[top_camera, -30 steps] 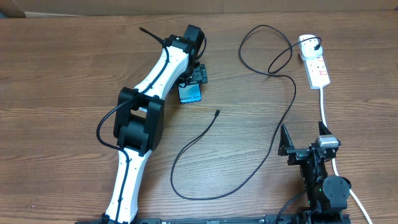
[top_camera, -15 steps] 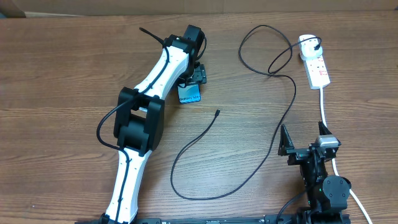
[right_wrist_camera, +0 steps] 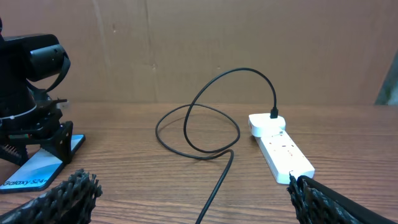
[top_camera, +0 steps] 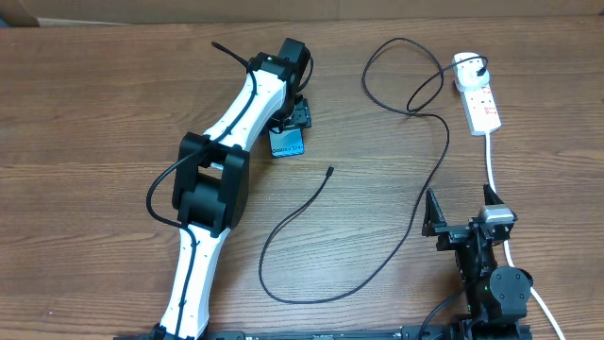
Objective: Plug charger to phone and switch on socket
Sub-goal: 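Lower the left gripper and close it on the phone's long edges, then lift the phone with the left gripper and raise it upright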
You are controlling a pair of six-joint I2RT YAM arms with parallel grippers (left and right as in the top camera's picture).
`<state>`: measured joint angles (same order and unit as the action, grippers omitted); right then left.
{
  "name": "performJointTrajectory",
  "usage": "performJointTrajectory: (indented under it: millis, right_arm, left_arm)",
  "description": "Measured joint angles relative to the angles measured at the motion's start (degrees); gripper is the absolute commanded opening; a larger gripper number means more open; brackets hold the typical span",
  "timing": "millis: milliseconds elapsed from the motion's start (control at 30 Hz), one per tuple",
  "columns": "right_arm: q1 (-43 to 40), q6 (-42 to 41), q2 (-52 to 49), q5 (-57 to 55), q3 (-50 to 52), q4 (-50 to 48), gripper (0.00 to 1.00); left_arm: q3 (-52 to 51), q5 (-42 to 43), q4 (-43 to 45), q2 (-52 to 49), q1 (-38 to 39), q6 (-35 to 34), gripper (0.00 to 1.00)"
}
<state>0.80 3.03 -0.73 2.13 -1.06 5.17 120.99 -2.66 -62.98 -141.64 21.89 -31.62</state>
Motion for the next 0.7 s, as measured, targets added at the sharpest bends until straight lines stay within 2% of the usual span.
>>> performJointTrajectory:
  millis: [400,700]
  right_arm:
    - [0.0,0.0,0.0,0.0,0.0,0.0,1.00]
    - [0.0,0.0,0.0,0.0,0.0,0.0,1.00]
  left_arm:
    - [0.0,0.5,-0.9,0.0,0.0,0.0,0.72]
    - [0.0,1.4,-2.3,0.1,0.0,0.0,0.71]
